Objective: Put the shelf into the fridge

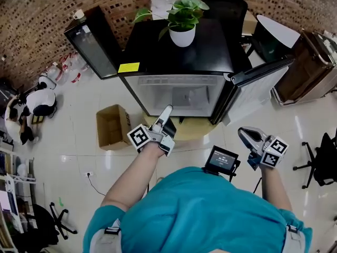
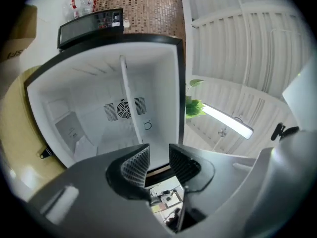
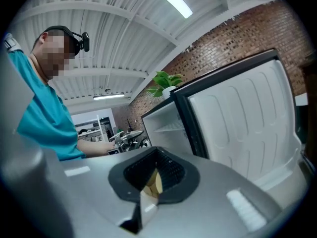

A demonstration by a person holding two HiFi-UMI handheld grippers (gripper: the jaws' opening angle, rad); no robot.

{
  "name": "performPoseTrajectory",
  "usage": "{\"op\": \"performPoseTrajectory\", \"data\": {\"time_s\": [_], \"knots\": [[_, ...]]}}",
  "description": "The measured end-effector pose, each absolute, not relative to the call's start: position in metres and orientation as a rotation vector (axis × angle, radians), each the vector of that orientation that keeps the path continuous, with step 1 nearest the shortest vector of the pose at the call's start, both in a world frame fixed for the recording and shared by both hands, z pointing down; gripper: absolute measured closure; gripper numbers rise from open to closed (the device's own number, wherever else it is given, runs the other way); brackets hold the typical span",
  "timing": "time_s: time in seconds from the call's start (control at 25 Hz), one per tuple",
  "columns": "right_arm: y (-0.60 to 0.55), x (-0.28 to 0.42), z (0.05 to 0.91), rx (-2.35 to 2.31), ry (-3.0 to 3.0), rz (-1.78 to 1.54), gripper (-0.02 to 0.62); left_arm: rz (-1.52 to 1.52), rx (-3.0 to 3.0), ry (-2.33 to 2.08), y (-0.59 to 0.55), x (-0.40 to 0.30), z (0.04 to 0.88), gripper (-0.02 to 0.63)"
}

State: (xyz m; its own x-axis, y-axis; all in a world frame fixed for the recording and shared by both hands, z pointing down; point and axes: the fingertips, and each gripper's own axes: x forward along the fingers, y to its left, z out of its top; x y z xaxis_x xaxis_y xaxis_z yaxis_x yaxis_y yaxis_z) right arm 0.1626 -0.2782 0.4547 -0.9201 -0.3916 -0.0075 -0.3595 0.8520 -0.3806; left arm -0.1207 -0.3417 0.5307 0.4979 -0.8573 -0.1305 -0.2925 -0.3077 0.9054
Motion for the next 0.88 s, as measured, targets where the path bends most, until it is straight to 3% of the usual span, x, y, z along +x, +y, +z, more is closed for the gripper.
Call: {"op": "performPoseTrajectory", "data": {"time_s": [0.12, 0.32, 0.6, 0.88], "knots": [[-0.257, 0.159, 0.459, -0.550, 2.971, -0.500, 0.594, -0.917, 2.100, -0.804, -0.287, -0.114, 0.493, 0.528], [-0.187, 0.168, 0.547, -0.515, 2.933, -0.374, 0.594, -0.947, 2.387, -0.707, -0.174, -0.096, 0.540, 0.577], [-0.073, 0.109, 0.532, -0.598, 2.916, -0.323, 0.594, -0.677, 2.510, -0.748, -0.068, -0.159, 0.544, 0.603], [0.003, 0.125, 0.520, -0.643, 2.919, -0.196, 0.594, -0.431, 2.770, -0.846, 0.019, -0.141, 0.560, 0.603]]}}
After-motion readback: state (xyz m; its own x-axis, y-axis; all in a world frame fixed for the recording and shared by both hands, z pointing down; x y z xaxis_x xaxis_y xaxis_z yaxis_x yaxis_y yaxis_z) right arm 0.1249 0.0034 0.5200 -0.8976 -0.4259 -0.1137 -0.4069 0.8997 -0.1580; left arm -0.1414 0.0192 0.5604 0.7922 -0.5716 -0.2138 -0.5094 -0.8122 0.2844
